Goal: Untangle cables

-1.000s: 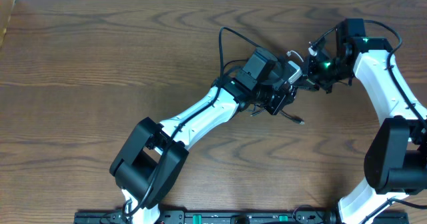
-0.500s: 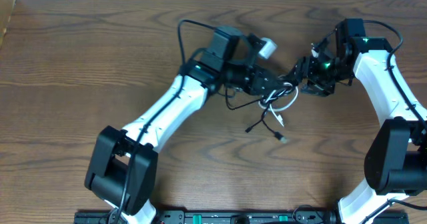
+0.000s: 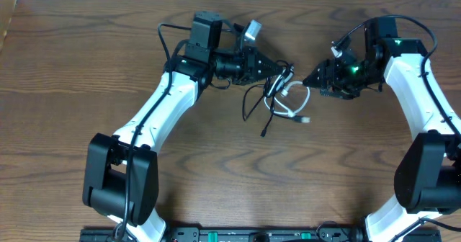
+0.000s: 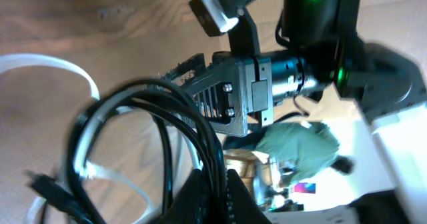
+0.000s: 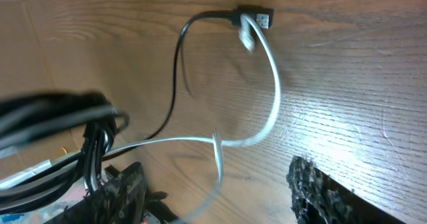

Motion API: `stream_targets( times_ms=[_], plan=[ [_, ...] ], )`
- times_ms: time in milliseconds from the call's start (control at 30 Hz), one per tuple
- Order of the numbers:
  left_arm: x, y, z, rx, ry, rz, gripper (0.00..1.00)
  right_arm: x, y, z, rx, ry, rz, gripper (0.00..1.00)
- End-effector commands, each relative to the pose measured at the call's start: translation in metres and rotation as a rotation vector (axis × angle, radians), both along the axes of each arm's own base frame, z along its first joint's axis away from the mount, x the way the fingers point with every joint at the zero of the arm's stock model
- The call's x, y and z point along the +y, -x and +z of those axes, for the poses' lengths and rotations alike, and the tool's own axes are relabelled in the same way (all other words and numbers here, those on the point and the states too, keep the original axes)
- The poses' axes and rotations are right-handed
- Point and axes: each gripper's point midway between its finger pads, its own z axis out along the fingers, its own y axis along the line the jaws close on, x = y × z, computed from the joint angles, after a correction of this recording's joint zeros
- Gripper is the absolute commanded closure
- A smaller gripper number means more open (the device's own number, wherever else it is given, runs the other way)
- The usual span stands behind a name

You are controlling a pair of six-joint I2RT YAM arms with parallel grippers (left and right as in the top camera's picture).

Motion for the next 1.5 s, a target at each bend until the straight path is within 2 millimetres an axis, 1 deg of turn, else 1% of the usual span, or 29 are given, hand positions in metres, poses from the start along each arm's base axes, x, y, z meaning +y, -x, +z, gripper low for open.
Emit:
stream_targets(
  times_ms=[0,100,200,267,400,533,633,767,833,900,1000,1100,1167,1233,1333,1400,1467],
  plan=[
    [0.000,0.005,0.015,0.173,0.030,0.022,0.92,0.008,-0.006,0.031,-0.082,-0.084,0.026,0.36],
    [-0.001,0.004,0.016,0.217,0.034,0.035,0.93,0.026,-0.007,0.048,-0.131,-0.203,0.077,0.37],
    [-0.002,0.004,0.020,0.223,0.048,0.033,0.93,0.036,-0.011,0.051,-0.170,-0.211,0.106,0.37],
    [-0.003,0.005,0.025,0.222,0.066,0.018,0.93,0.043,-0.014,0.051,-0.191,-0.202,0.117,0.38],
    [-0.004,0.006,0.031,0.260,0.086,0.008,0.93,0.049,-0.026,0.035,-0.180,-0.076,0.060,0.42],
    [-0.004,0.008,0.033,0.268,0.091,-0.004,0.92,0.067,-0.031,0.034,-0.227,-0.039,0.077,0.47],
    [-0.004,0.009,0.034,0.287,0.094,-0.008,0.93,0.073,-0.039,0.030,-0.234,0.024,0.025,0.49],
    [-0.004,0.010,0.034,0.291,0.095,-0.010,0.93,0.088,-0.044,0.034,-0.247,0.016,-0.002,0.52],
    [-0.004,0.010,0.035,0.294,0.095,-0.009,0.93,0.091,-0.048,0.037,-0.241,-0.008,-0.040,0.51],
    [-0.004,0.009,0.036,0.279,0.100,-0.009,0.93,0.097,-0.048,0.043,-0.240,-0.058,-0.029,0.51],
    [-0.003,0.004,0.043,0.235,0.120,-0.005,0.93,0.099,-0.042,0.049,-0.230,-0.114,0.007,0.51],
    [0.001,-0.005,0.050,0.227,0.139,0.020,0.93,0.097,-0.036,0.051,-0.247,-0.145,0.073,0.51],
    [0.003,-0.010,0.058,0.219,0.160,0.033,0.92,0.097,-0.031,0.058,-0.300,-0.190,0.160,0.53],
    [0.004,-0.013,0.067,0.213,0.183,0.040,0.93,0.100,-0.024,0.069,-0.361,-0.262,0.248,0.55],
    [0.006,-0.020,0.078,0.193,0.215,0.056,0.92,0.095,-0.023,0.076,-0.400,-0.307,0.282,0.59],
    [0.011,-0.025,0.083,0.178,0.228,0.077,0.93,0.091,-0.023,0.084,-0.444,-0.351,0.313,0.57],
    [0.015,-0.030,0.087,0.170,0.240,0.095,0.93,0.089,-0.018,0.098,-0.511,-0.435,0.371,0.54]
  ],
)
